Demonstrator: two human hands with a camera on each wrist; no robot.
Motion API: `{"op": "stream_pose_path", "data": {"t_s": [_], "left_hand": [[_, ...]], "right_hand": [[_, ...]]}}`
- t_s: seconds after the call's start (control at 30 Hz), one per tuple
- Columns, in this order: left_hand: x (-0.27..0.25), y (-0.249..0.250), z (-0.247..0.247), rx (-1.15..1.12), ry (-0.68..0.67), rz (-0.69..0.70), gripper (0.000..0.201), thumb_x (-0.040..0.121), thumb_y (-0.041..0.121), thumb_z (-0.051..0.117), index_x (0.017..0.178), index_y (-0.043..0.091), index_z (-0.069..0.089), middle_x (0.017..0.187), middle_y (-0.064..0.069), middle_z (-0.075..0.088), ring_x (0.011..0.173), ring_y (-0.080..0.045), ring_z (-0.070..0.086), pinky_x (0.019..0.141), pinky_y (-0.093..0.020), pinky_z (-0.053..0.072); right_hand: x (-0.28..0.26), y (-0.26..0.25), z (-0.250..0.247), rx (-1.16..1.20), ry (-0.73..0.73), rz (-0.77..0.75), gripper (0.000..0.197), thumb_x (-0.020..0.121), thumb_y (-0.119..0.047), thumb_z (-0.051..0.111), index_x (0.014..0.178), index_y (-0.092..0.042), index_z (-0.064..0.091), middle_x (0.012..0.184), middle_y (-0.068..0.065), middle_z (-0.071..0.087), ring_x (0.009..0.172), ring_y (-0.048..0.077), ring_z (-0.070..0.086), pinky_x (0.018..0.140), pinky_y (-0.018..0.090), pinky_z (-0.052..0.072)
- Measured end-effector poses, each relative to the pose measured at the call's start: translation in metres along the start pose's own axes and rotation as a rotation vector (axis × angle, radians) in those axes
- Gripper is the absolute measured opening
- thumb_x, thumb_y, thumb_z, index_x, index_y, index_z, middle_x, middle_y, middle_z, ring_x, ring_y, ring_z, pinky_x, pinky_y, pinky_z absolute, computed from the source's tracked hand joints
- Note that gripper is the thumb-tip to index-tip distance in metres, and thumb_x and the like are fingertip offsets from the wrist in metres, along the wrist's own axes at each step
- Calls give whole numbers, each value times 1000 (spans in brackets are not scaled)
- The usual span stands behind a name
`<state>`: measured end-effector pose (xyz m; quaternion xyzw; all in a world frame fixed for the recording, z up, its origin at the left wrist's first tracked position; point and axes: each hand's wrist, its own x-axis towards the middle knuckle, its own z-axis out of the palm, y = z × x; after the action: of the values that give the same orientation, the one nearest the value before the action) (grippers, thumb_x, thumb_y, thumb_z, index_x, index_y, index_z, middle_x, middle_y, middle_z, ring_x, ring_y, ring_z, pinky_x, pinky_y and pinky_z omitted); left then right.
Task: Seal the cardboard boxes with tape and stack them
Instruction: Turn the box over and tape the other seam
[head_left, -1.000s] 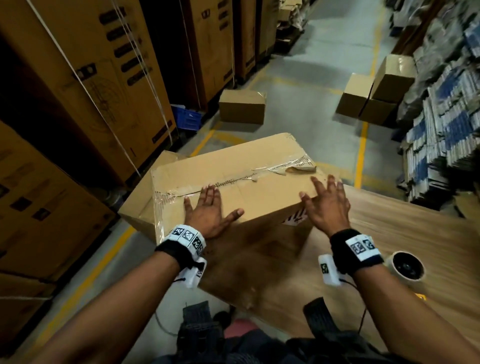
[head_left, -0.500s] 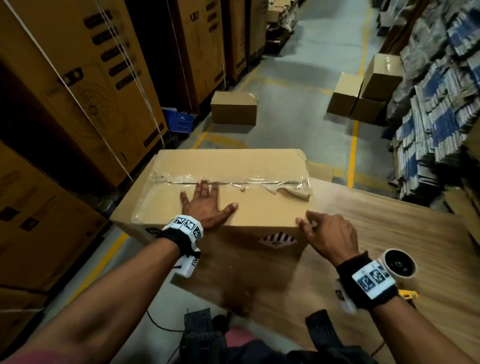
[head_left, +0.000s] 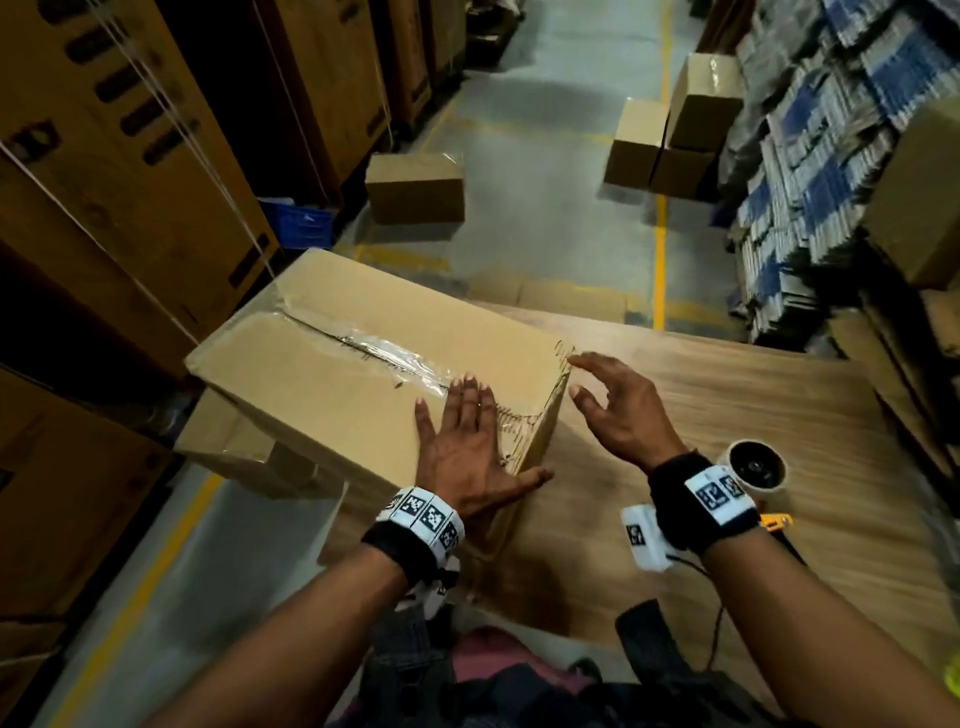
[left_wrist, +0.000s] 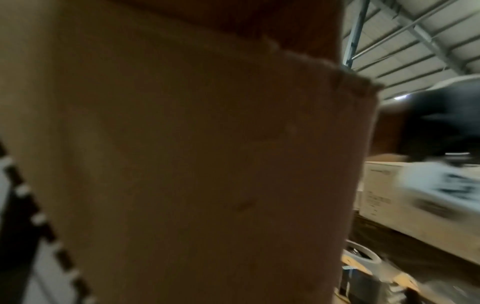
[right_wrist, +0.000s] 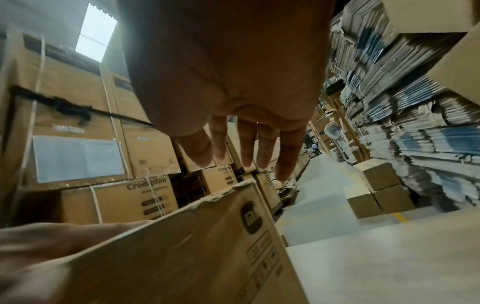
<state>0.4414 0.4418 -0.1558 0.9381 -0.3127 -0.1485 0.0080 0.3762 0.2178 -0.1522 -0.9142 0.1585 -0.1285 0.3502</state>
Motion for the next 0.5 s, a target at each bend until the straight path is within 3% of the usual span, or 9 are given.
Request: {"op": "stream_pose_path", "data": {"t_s": [0.1, 0.17, 0.23, 0.3, 0.4, 0.5], "left_hand": [[9, -13, -1, 62, -30, 103, 127, 76, 92, 33, 165, 13, -9, 172, -12, -18, 160, -28, -17, 122, -69, -7], [13, -23, -3, 77, -64, 171, 129, 70, 93, 30, 165, 15, -9, 173, -11, -17, 160, -28, -16, 123, -67, -9], [15, -35, -7, 85, -93, 244, 133, 63, 94, 26, 166, 17, -9, 173, -8, -18, 160, -26, -16, 123, -64, -11], [13, -47, -11, 75, -117, 322, 130, 69, 90, 43, 166, 21, -11, 171, -1, -21, 159, -22, -19, 124, -61, -12], [4, -55, -15, 36, -123, 364, 124, 79, 66, 69, 166, 25, -8, 169, 9, -21, 157, -15, -20, 125, -61, -12], [-4, -45, -14, 76, -89, 390, 112, 86, 57, 67, 167, 24, -2, 173, 7, -14, 159, -16, -16, 126, -61, -8]], "right_hand": [[34, 4, 6, -90, -163, -12, 56, 99, -47, 62, 152, -33, 49, 164, 18, 32, 154, 29, 27, 123, 44, 29], [37, 2, 12, -102, -268, -7, 60, 98, -56, 57, 153, -34, 49, 166, 21, 27, 156, 29, 22, 124, 43, 28], [24, 1, 13, -108, -273, 37, 59, 95, -58, 62, 148, -35, 54, 163, 17, 30, 150, 28, 34, 120, 37, 34], [-1, 1, 8, -133, -202, 76, 63, 86, -64, 71, 143, -38, 60, 156, 9, 39, 137, 22, 50, 113, 29, 39], [-45, 3, 1, -204, -125, 20, 68, 73, -73, 75, 131, -38, 70, 143, 0, 52, 119, 15, 61, 99, 27, 46], [-76, 9, -2, -185, -11, 13, 61, 68, -70, 75, 116, -33, 78, 131, -1, 61, 101, 15, 68, 88, 29, 55]]}}
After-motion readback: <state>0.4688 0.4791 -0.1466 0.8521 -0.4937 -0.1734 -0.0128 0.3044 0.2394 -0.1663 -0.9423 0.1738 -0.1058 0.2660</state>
